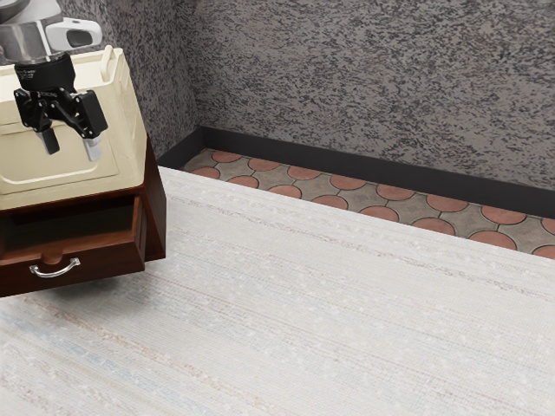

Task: Push the drawer handle with one arm to close the drawer

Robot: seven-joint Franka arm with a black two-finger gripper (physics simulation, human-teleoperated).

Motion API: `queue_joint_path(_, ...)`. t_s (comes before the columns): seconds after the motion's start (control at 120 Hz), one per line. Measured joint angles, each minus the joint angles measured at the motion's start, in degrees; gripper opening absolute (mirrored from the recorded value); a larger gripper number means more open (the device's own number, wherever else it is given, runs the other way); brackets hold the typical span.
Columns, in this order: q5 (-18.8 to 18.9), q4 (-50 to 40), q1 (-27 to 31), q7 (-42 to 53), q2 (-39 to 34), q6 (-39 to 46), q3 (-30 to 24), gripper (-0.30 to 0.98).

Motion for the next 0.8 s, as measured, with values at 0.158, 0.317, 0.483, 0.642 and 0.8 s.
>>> queue_joint_path(0.158, 0.0, 0.0, 0.0, 0.1, 0.0, 0.0, 0.0, 0.69)
queue_joint_path(0.317, -0.3, 0.0, -0.1, -0.9, 0.2, 0.2, -0.6, 0.69)
queue_joint_path(0.483, 0.7, 10.6, 0.1, -1.0, -2.0, -1.2, -2.5, 0.69)
queue_joint_path(0.642, 2.7, 9.8, 3.0, -2.0, -11.5, -4.7, -1.9, 0.69)
queue_joint_path(0.8, 0.8, -24.7, 9.9, -3.6, -40.4, -4.0, 7.7, 0.69)
